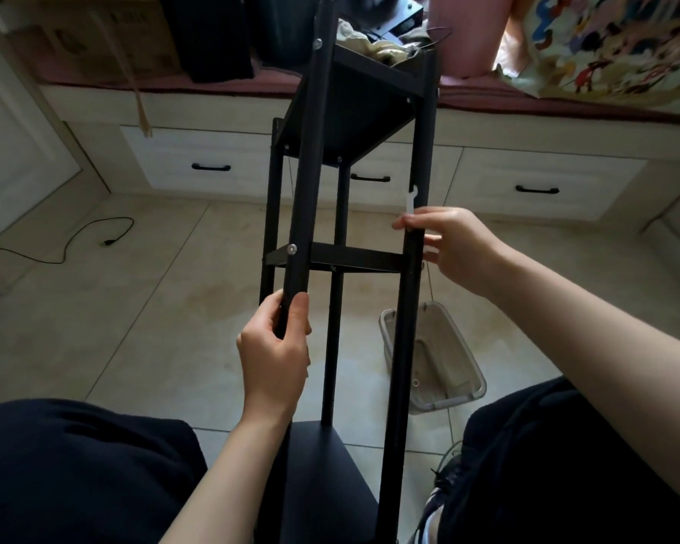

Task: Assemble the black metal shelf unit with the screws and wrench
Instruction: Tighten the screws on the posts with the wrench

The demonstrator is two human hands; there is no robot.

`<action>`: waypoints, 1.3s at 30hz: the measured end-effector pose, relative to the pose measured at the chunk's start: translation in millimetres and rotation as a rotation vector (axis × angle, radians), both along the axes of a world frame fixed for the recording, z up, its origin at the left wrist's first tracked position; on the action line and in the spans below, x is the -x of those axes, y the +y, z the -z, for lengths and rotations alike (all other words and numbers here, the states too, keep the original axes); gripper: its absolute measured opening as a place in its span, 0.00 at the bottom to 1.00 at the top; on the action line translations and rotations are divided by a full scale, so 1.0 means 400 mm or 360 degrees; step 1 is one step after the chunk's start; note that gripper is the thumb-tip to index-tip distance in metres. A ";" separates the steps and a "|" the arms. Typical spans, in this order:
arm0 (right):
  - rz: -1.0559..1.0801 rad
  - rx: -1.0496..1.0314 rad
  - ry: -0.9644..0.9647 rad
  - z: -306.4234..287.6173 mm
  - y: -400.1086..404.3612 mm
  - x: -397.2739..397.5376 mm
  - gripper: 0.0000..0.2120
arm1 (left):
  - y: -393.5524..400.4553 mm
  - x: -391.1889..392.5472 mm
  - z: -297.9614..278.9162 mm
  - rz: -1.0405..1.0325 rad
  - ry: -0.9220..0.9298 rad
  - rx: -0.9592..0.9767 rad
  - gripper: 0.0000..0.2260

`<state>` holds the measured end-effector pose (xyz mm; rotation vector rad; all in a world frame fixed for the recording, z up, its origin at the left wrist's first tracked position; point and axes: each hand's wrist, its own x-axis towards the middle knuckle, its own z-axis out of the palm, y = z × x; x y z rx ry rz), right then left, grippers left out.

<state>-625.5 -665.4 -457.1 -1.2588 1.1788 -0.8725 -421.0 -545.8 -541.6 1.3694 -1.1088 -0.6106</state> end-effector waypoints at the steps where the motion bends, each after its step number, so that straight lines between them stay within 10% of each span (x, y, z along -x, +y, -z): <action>1: 0.0036 -0.0040 -0.0132 -0.004 -0.005 -0.002 0.07 | 0.000 -0.001 0.000 0.0025 -0.0002 0.0001 0.15; 31: -0.0177 0.0229 -0.0427 -0.063 0.059 -0.112 0.07 | -0.067 -0.074 0.061 -0.0355 -0.0431 -0.0265 0.16; 39: -0.0142 0.0169 -0.0457 -0.061 0.050 -0.149 0.07 | 0.073 0.097 0.011 -0.0163 -0.0406 0.0059 0.21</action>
